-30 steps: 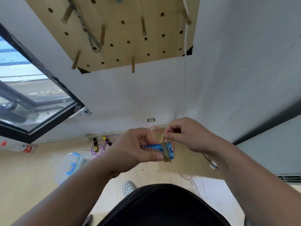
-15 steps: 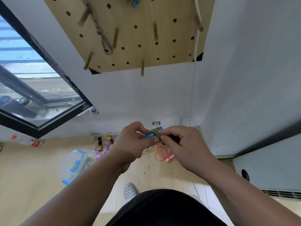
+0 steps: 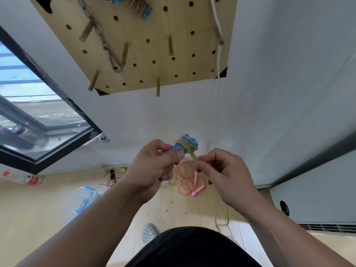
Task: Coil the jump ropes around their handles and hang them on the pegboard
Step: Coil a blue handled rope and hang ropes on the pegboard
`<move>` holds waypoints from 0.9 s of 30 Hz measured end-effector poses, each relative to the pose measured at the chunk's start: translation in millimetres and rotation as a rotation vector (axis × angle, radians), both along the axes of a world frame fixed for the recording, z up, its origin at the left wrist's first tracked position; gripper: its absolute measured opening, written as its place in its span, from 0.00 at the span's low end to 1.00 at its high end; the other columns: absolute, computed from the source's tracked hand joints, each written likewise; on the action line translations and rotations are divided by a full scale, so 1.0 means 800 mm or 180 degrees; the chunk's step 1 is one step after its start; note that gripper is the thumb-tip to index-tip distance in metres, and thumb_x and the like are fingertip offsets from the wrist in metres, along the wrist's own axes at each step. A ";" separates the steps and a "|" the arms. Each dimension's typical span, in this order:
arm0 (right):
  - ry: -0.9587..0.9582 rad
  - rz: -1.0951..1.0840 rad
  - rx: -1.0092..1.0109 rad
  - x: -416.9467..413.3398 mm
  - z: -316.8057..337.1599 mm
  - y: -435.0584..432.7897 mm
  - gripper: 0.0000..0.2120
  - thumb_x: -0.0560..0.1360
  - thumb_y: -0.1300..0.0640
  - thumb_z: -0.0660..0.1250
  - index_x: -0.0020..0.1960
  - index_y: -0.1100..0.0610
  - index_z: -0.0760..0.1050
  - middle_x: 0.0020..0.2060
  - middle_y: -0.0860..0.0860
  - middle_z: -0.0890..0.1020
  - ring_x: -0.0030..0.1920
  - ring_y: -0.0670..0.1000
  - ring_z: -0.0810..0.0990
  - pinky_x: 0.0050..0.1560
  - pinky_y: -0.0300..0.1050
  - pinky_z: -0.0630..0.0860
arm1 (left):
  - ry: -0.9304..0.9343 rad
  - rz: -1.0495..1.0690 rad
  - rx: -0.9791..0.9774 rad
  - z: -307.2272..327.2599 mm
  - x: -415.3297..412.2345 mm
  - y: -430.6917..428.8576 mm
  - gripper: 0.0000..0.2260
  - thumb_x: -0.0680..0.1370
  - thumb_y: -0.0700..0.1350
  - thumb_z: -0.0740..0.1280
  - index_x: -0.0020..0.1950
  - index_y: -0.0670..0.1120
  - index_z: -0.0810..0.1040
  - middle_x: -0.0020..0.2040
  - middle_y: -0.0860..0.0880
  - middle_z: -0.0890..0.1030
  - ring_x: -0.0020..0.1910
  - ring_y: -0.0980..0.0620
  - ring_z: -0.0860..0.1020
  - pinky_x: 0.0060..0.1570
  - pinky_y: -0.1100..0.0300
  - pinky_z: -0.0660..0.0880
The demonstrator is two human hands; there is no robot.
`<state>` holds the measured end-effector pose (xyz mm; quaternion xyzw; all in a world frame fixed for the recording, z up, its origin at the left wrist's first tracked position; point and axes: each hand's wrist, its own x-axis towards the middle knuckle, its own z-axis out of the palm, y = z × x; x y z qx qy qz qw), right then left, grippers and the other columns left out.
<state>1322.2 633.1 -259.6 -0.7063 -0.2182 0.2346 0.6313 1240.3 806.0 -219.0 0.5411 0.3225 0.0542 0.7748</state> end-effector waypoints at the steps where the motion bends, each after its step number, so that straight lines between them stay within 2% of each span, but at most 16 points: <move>1: 0.0033 0.0086 0.0021 0.003 -0.003 -0.002 0.06 0.77 0.62 0.71 0.42 0.54 0.81 0.35 0.51 0.85 0.33 0.56 0.79 0.33 0.43 0.75 | -0.0059 -0.0102 -0.0176 0.000 -0.001 -0.004 0.16 0.71 0.31 0.75 0.44 0.43 0.69 0.32 0.43 0.75 0.22 0.55 0.60 0.24 0.63 0.58; 4: 0.0185 0.0792 -0.0002 0.019 -0.009 -0.010 0.07 0.79 0.58 0.70 0.42 0.51 0.82 0.36 0.52 0.85 0.32 0.50 0.77 0.34 0.50 0.74 | -0.0178 -0.0569 -0.0393 0.000 -0.008 -0.010 0.14 0.68 0.34 0.74 0.45 0.43 0.70 0.32 0.42 0.75 0.21 0.56 0.60 0.24 0.64 0.57; 6: 0.0078 0.1313 -0.0277 0.034 -0.010 -0.018 0.08 0.80 0.57 0.69 0.45 0.48 0.84 0.37 0.55 0.83 0.34 0.50 0.78 0.36 0.49 0.76 | -0.0221 -0.1034 -0.0267 0.001 -0.013 -0.010 0.17 0.66 0.33 0.76 0.46 0.41 0.70 0.35 0.39 0.78 0.22 0.55 0.65 0.24 0.63 0.58; 8: -0.0236 0.1642 -0.0687 0.054 -0.007 -0.021 0.07 0.80 0.57 0.69 0.48 0.49 0.85 0.40 0.59 0.83 0.39 0.53 0.81 0.40 0.46 0.79 | -0.0170 -0.1517 0.0152 0.002 -0.017 -0.011 0.17 0.66 0.32 0.77 0.46 0.40 0.71 0.40 0.37 0.82 0.26 0.52 0.71 0.23 0.63 0.63; 11: -0.0939 0.2112 -0.1360 0.074 0.003 -0.016 0.04 0.78 0.53 0.71 0.48 0.50 0.85 0.42 0.50 0.85 0.45 0.51 0.83 0.48 0.54 0.79 | 0.0129 -0.2056 0.0771 0.000 -0.019 -0.009 0.15 0.67 0.32 0.79 0.45 0.43 0.76 0.43 0.38 0.85 0.34 0.47 0.78 0.28 0.61 0.71; 14: -0.1240 0.2347 -0.1715 0.081 0.018 0.001 0.06 0.75 0.47 0.74 0.46 0.49 0.85 0.41 0.46 0.84 0.44 0.46 0.82 0.49 0.53 0.78 | 0.0416 -0.2334 0.1400 -0.001 -0.017 -0.011 0.14 0.68 0.32 0.80 0.46 0.38 0.77 0.45 0.40 0.86 0.42 0.46 0.85 0.40 0.58 0.80; 16: -0.1515 0.2322 -0.1821 0.082 0.027 0.012 0.05 0.75 0.48 0.74 0.45 0.49 0.83 0.40 0.44 0.83 0.43 0.44 0.80 0.48 0.51 0.78 | 0.0523 -0.2262 0.1895 -0.003 -0.013 -0.013 0.14 0.67 0.33 0.81 0.45 0.38 0.78 0.43 0.44 0.87 0.41 0.51 0.86 0.41 0.58 0.82; 19: -0.1734 0.1987 -0.1803 0.078 0.036 0.027 0.05 0.76 0.50 0.73 0.44 0.50 0.82 0.40 0.44 0.83 0.43 0.43 0.79 0.47 0.46 0.78 | 0.0597 -0.1936 0.2532 -0.009 -0.004 -0.009 0.14 0.66 0.37 0.82 0.41 0.45 0.79 0.40 0.49 0.86 0.39 0.57 0.85 0.37 0.64 0.79; 21: -0.1597 0.1628 -0.1690 0.071 0.035 0.031 0.06 0.77 0.50 0.72 0.44 0.51 0.83 0.40 0.43 0.82 0.42 0.43 0.79 0.45 0.43 0.77 | 0.0643 -0.1758 0.2930 -0.013 0.001 -0.004 0.15 0.64 0.40 0.83 0.38 0.50 0.78 0.40 0.52 0.85 0.37 0.60 0.83 0.35 0.66 0.77; 23: -0.1426 0.1295 -0.1594 0.062 0.030 0.034 0.06 0.77 0.51 0.71 0.45 0.52 0.84 0.40 0.43 0.83 0.42 0.43 0.80 0.45 0.43 0.76 | 0.0670 -0.1643 0.3176 -0.017 0.005 -0.001 0.15 0.63 0.41 0.83 0.37 0.50 0.77 0.38 0.53 0.83 0.33 0.61 0.80 0.32 0.68 0.74; 27: -0.1126 0.0903 -0.1464 0.036 0.022 0.034 0.09 0.81 0.54 0.66 0.51 0.51 0.85 0.44 0.45 0.85 0.44 0.44 0.81 0.46 0.44 0.77 | 0.0704 -0.1328 0.3525 -0.029 0.010 -0.002 0.15 0.64 0.42 0.81 0.35 0.52 0.75 0.35 0.53 0.80 0.33 0.56 0.76 0.32 0.66 0.70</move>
